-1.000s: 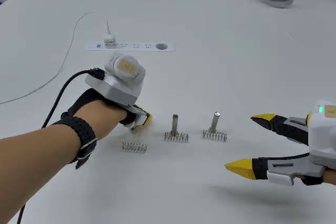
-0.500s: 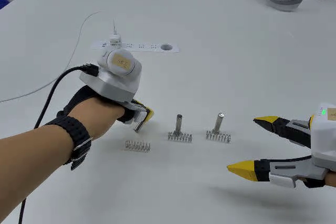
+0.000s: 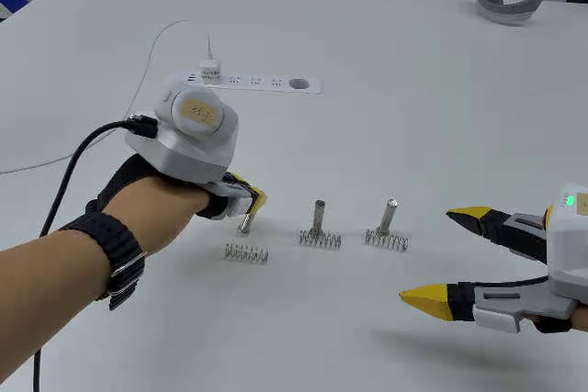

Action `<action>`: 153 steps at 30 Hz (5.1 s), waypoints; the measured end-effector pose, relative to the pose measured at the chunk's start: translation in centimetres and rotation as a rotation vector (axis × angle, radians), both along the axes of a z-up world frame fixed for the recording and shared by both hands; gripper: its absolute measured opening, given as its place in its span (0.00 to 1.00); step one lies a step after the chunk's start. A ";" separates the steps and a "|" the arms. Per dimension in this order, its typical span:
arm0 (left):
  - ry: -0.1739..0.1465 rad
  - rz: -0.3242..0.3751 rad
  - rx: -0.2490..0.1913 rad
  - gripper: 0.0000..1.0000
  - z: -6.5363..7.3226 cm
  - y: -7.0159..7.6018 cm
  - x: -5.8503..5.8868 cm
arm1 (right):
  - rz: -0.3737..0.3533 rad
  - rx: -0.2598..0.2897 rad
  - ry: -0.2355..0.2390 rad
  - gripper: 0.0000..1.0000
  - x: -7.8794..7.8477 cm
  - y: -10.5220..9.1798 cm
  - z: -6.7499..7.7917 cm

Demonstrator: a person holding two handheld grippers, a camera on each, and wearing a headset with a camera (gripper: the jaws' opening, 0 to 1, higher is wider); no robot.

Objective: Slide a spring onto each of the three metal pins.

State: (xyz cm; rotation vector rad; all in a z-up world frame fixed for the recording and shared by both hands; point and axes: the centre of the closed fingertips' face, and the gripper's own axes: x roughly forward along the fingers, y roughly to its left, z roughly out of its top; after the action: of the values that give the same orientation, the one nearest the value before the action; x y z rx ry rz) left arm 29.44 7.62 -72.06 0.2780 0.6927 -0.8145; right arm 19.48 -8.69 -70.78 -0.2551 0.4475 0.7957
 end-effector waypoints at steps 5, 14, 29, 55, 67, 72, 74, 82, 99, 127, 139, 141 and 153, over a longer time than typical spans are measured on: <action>-0.014 0.002 -0.016 0.07 0.3 0.3 -0.2 | 0.000 0.000 0.000 0.79 0.0 0.0 0.0; -0.024 0.007 -0.034 0.07 0.4 0.7 -0.7 | 0.005 -0.004 0.004 0.79 -0.1 0.2 0.0; -0.074 0.003 -0.056 0.08 0.6 1.5 -1.8 | 0.015 -0.009 0.005 0.79 -0.1 0.4 0.0; -0.147 -0.009 -0.062 0.14 0.2 2.0 -2.2 | 0.022 -0.016 0.002 0.79 -0.2 0.5 0.0; -0.141 0.001 -0.098 0.22 0.3 2.5 -2.6 | 0.024 -0.021 -0.007 0.78 -0.2 0.6 0.4; -0.146 0.000 -0.108 0.25 0.4 2.7 -2.6 | 0.023 -0.024 -0.017 0.75 -0.2 0.8 0.9; -0.147 0.001 -0.109 0.26 0.4 2.8 -2.8 | 0.024 -0.022 -0.021 0.72 -0.2 0.9 1.2; -0.154 0.002 -0.131 0.33 0.6 3.1 -3.0 | 0.034 -0.028 -0.021 0.64 -0.1 1.4 1.6; -0.172 -0.107 -0.196 0.56 0.6 2.6 -5.1 | 0.084 -0.060 -0.005 0.53 0.0 3.1 1.4; -0.134 -0.140 -0.204 0.65 -0.3 2.9 -7.5 | 0.265 -0.113 0.027 0.35 1.4 10.9 -0.4; -0.129 -0.137 -0.200 0.64 -0.6 3.4 -7.7 | 0.305 -0.120 0.047 0.28 2.6 14.5 -1.7; -0.130 -0.135 -0.199 0.64 -0.6 3.4 -7.7 | 0.310 -0.124 0.056 0.27 2.8 14.9 -2.2; -0.124 -0.132 -0.199 0.63 -0.8 3.5 -7.9 | 0.293 -0.121 0.108 0.21 4.1 16.2 -4.1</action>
State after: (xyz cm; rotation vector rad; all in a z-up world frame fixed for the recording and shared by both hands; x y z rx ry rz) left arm 21.49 11.15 -72.88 0.1938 0.4762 -0.9759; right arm 23.61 7.48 -74.85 -0.3977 0.5692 1.0743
